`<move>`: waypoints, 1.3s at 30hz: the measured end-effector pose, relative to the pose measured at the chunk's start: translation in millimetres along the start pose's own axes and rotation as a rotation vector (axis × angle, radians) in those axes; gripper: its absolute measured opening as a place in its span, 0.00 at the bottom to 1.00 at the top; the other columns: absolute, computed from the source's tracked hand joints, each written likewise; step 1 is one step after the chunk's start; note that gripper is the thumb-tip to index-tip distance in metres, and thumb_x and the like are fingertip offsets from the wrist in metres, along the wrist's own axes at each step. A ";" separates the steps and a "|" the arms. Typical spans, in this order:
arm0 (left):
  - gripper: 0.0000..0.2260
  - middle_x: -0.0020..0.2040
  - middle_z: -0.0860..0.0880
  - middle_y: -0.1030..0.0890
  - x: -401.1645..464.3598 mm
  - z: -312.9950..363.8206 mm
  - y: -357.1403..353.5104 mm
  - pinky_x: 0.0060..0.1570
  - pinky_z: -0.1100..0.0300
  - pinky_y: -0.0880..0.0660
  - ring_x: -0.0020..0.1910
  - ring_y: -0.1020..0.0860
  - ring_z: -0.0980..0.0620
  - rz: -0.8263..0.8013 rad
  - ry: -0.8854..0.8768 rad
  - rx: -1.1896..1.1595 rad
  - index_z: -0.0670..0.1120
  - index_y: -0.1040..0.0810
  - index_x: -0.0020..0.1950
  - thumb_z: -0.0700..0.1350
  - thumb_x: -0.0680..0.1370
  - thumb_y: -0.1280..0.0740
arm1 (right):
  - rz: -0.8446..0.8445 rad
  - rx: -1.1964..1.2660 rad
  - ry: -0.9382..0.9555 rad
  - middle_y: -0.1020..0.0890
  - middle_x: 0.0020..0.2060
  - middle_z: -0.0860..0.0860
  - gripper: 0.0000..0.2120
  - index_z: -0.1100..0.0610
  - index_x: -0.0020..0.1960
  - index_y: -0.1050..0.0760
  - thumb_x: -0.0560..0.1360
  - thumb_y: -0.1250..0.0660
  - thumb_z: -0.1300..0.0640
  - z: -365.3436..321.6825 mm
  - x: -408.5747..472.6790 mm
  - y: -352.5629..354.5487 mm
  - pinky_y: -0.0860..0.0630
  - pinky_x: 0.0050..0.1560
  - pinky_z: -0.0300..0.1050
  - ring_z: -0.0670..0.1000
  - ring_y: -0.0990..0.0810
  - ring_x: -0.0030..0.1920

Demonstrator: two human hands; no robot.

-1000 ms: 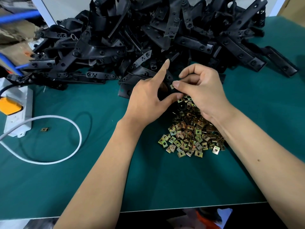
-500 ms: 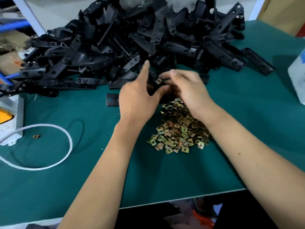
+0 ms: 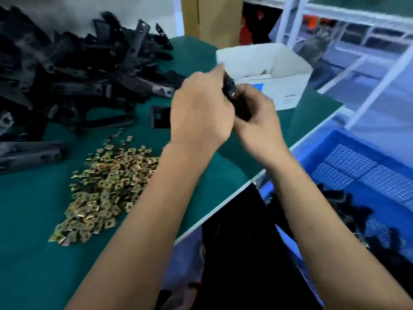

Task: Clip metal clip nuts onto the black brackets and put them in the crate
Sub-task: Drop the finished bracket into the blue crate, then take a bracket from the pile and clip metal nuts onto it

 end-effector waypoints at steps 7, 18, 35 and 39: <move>0.11 0.57 0.44 0.20 -31.5 139.8 -117.5 0.52 0.48 0.26 0.58 0.20 0.39 -0.342 -0.373 -0.029 0.49 0.22 0.61 0.45 0.79 0.35 | 0.479 -0.390 -0.306 0.16 0.38 0.50 0.08 0.49 0.47 0.23 0.71 0.25 0.51 59.8 -75.0 200.9 0.19 0.42 0.52 0.52 0.18 0.38; 0.03 0.51 0.41 0.21 -108.5 141.3 -232.4 0.47 0.48 0.24 0.52 0.20 0.38 -0.820 -0.361 0.027 0.44 0.24 0.49 0.43 0.80 0.33 | -0.070 -1.070 -1.044 0.14 0.54 0.56 0.20 0.56 0.58 0.16 0.71 0.20 0.47 150.2 -197.5 305.8 0.23 0.54 0.48 0.58 0.17 0.57; 0.12 0.45 0.56 0.18 -8.2 90.4 -111.9 0.51 0.51 0.22 0.44 0.18 0.52 -0.014 -0.108 -0.596 0.49 0.21 0.61 0.43 0.78 0.33 | -0.031 -0.883 -0.099 0.30 0.22 0.44 0.08 0.51 0.33 0.29 0.71 0.38 0.54 3.9 -16.0 146.0 0.39 0.30 0.33 0.44 0.29 0.27; 0.09 0.43 0.54 0.17 -10.7 2.5 -54.2 0.49 0.50 0.21 0.42 0.19 0.52 0.236 -0.008 -0.591 0.47 0.19 0.58 0.43 0.78 0.33 | -0.239 -0.789 0.044 0.29 0.23 0.40 0.14 0.47 0.33 0.29 0.74 0.32 0.59 -13.5 7.1 49.1 0.34 0.35 0.28 0.36 0.25 0.30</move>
Point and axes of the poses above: each hand's wrist, its own x-axis towards the middle knuckle, its own y-axis out of the back of the hand, z = x × y, the point moved 1 cm from there along x, towards the middle knuckle
